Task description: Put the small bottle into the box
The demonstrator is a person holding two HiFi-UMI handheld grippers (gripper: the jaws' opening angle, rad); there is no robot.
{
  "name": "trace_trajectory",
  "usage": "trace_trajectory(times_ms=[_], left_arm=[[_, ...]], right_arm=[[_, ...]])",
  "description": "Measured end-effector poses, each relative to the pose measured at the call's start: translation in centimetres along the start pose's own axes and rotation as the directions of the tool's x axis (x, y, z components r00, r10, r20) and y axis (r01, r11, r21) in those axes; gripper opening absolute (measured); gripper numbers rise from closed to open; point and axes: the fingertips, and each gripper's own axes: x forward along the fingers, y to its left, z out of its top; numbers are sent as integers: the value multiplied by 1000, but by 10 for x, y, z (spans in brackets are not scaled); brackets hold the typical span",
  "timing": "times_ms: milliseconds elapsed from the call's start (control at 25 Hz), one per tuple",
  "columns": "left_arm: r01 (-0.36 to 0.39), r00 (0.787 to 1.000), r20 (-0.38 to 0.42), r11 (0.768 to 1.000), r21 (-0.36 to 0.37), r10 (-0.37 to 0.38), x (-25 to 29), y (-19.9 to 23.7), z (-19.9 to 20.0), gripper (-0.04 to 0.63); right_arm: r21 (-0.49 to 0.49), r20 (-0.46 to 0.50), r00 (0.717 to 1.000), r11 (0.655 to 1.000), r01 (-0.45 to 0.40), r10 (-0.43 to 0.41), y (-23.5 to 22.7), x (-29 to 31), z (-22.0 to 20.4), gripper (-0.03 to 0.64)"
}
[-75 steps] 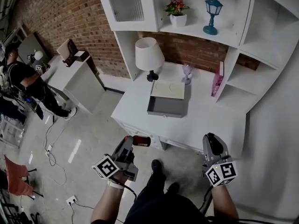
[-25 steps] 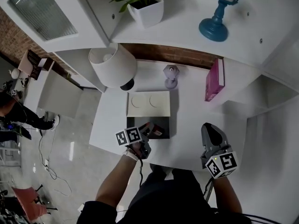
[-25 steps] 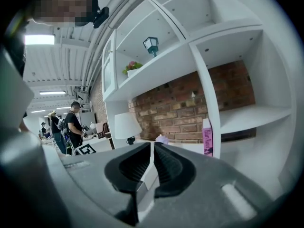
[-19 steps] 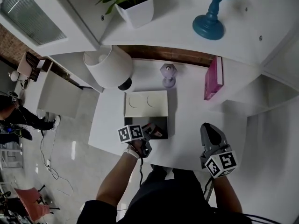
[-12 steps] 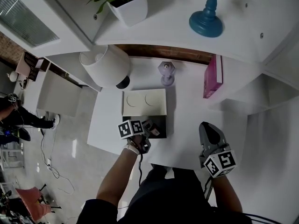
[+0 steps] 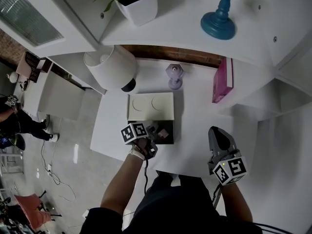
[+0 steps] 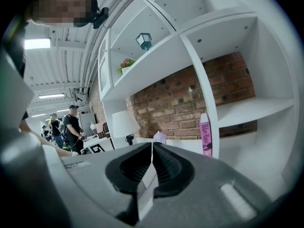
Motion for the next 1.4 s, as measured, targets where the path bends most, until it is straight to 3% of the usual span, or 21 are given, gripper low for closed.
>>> trace_trajectory(times_ms=[280, 520, 720, 960, 1040, 1120, 1400], left_arm=[[67, 997, 38, 994, 84, -71, -25, -19, 2, 187], [110, 985, 105, 970, 215, -135, -64, -43, 14, 187], [95, 974, 172, 955, 281, -148, -97, -51, 26, 187], [29, 942, 293, 910, 413, -163, -143, -66, 44, 187], [-19, 913, 369, 884, 466, -175, -165, -76, 54, 187], [-67, 873, 441, 844, 532, -208, -187, -92, 63, 187], [-254, 740, 581, 660, 707, -338, -251, -144, 73, 187]], right_arm=[[-30, -13, 1000, 999, 16, -16, 4, 6, 1, 6], [-66, -20, 1000, 998, -4, 3, 18, 15, 7, 14], [-93, -12, 999, 995, -43, 42, 36, 21, 17, 14], [-128, 21, 997, 989, -70, 73, 54, 25, 35, 15], [-146, 34, 996, 986, -80, 86, 61, 25, 43, 15], [-179, 47, 994, 980, -88, 98, 69, 25, 51, 17], [-284, 102, 984, 952, -113, 147, 99, 21, 81, 21]])
